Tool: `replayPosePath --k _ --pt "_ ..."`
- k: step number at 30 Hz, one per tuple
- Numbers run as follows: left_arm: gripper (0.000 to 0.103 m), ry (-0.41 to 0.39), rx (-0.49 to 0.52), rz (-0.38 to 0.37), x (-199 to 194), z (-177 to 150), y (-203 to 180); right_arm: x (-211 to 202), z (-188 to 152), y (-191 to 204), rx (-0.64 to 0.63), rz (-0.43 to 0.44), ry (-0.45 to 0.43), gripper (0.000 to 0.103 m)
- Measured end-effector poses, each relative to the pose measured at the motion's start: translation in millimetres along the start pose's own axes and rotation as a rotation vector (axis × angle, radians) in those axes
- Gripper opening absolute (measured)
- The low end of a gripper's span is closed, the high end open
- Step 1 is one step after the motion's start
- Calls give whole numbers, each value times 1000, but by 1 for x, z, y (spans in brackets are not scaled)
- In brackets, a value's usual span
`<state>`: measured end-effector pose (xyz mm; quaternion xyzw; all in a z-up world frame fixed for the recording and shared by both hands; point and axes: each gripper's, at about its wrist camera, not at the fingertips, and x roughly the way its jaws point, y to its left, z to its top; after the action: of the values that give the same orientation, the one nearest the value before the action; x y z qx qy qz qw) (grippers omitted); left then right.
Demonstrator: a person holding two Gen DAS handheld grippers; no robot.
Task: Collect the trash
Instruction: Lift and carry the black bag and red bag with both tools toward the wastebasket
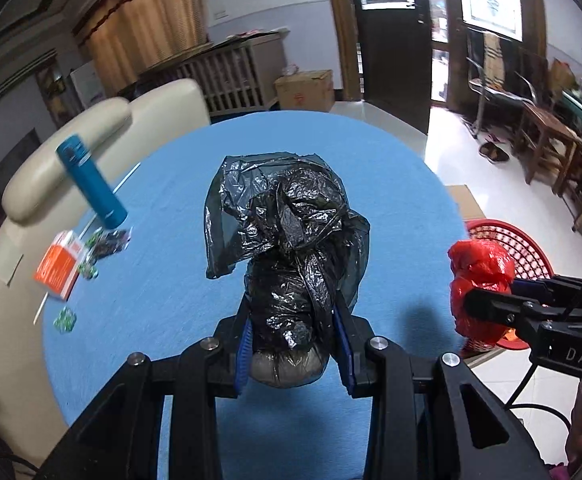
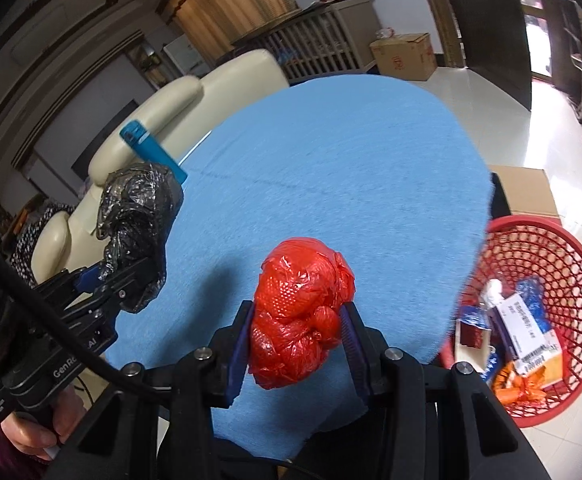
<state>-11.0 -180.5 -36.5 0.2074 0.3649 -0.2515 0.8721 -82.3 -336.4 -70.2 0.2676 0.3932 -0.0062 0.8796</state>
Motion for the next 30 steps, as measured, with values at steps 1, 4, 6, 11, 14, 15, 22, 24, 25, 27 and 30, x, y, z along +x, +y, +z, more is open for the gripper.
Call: replayPosePath --k 1,4,6,11,14,15,22,24,25,27,30 --pt "37 -4 16 -3 -1 2 -6 -3 0 -4 8 -1 -6 45" --pt "37 -13 57 -15 -3 6 -24 -15 -2 -20 37 -5 -28 45" --pt "37 -17 84 -21 -5 9 -35 -21 -3 -29 58 -9 -41 45" --pt "37 -22 149 -39 -8 13 -62 -37 -7 -54 113 -20 -73 46" --pt "37 -27 194 -51 -10 15 -80 -48 -12 -71 146 -31 -93 46" --pt "37 -27 205 -56 -11 15 -85 -52 -14 -77 159 -33 -99 46" --pt "37 -20 293 -97 -9 23 -126 -73 -23 -114 240 -61 -142 46" --pt "37 -17 312 -110 -8 25 -137 -79 -27 -124 264 -68 -151 46" --pt "37 -12 320 -123 -8 25 -142 -81 -29 -130 276 -71 -155 46" --pt "37 -6 336 -140 -7 26 -151 -87 -31 -139 299 -81 -165 46" --pt "37 5 362 -165 -3 28 -166 -94 -37 -154 332 -92 -176 46"
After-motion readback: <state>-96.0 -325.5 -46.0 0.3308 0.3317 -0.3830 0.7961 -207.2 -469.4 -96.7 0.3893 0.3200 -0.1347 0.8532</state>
